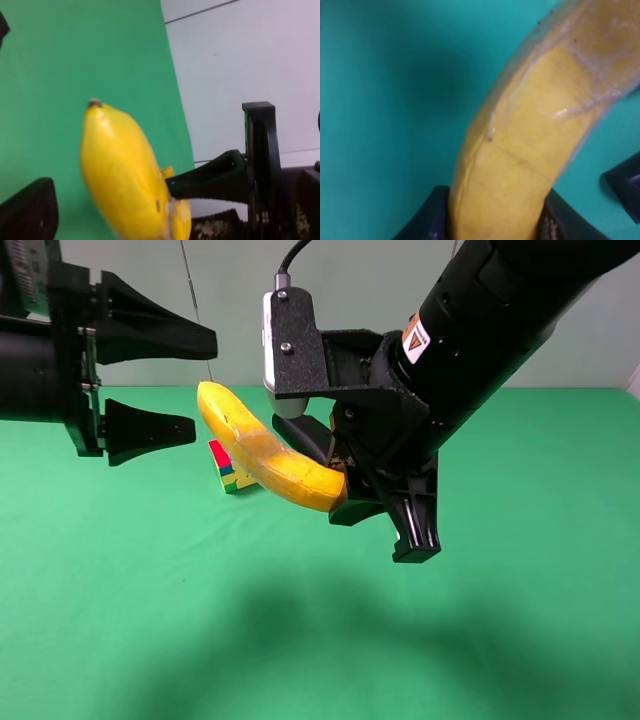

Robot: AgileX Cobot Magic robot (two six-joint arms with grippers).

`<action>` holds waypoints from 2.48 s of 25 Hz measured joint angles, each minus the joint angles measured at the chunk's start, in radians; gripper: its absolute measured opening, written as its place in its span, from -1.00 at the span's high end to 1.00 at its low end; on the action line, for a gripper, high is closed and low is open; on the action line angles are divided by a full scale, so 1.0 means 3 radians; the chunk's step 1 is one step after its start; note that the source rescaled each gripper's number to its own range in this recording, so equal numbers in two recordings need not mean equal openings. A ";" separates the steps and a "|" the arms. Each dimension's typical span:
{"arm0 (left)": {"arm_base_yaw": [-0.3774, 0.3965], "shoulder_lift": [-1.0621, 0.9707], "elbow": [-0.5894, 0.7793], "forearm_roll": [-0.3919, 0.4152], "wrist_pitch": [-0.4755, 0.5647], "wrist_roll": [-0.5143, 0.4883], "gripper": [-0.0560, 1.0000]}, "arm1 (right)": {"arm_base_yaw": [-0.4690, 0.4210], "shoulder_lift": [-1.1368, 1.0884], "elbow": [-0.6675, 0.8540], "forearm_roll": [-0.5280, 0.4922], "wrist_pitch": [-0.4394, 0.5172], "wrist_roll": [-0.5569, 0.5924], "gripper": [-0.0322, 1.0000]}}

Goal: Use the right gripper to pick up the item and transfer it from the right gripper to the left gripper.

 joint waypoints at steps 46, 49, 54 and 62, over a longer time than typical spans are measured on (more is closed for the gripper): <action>-0.0310 0.0399 0.0000 -0.0248 -0.0422 -0.0023 0.89 | 0.0000 -0.0003 0.0000 0.0363 -0.0058 0.0013 0.01; -0.0310 0.0399 0.0000 -0.0248 -0.0414 -0.0023 0.89 | 0.0000 -0.0003 0.0000 0.0392 -0.0077 0.0214 -0.77; -0.0310 0.0399 0.0000 -0.0248 -0.0389 -0.0023 0.89 | 0.0000 -0.0007 0.0000 0.0337 -0.0083 0.0374 -0.97; -0.0310 0.0399 0.0000 -0.0246 -0.0372 0.0030 0.89 | 0.0000 -0.0320 0.0000 -0.0156 -0.0015 0.0958 -1.00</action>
